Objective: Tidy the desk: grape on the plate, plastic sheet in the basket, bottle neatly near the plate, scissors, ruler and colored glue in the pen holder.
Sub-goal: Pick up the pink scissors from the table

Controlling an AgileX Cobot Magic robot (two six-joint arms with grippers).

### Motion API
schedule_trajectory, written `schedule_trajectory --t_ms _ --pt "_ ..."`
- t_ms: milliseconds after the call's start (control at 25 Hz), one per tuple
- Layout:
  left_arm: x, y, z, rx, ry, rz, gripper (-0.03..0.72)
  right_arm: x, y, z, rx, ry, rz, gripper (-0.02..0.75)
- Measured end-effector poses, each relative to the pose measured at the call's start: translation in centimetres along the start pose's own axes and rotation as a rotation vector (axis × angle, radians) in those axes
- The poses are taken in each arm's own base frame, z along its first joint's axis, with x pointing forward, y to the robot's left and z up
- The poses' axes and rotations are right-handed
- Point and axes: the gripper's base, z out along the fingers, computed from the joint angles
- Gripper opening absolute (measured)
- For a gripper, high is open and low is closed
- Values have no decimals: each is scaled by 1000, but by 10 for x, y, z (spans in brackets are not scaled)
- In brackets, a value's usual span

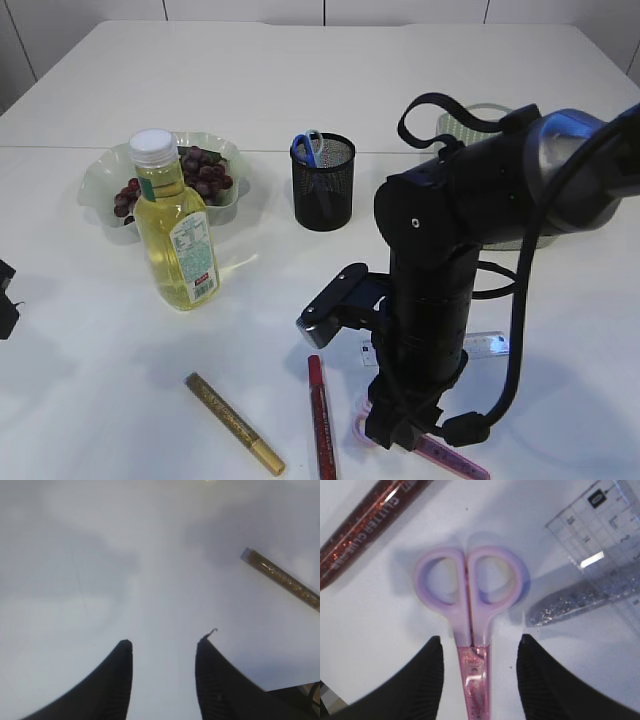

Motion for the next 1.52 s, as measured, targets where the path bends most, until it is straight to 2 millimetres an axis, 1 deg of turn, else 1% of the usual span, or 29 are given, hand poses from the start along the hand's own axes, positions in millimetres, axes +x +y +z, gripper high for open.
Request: schedule_trajectory --t_ms 280,560,880,1520 --pt "0 0 0 -1 -1 1 309 -1 0 1 -1 -1 3 384" --pt "0 0 0 -1 -2 1 309 -2 1 13 -12 23 5 384" --pt "0 0 0 -2 -5 2 308 -5 5 17 4 25 0 384" --pt "-1 0 0 -2 -13 2 309 -6 3 17 34 21 12 381"
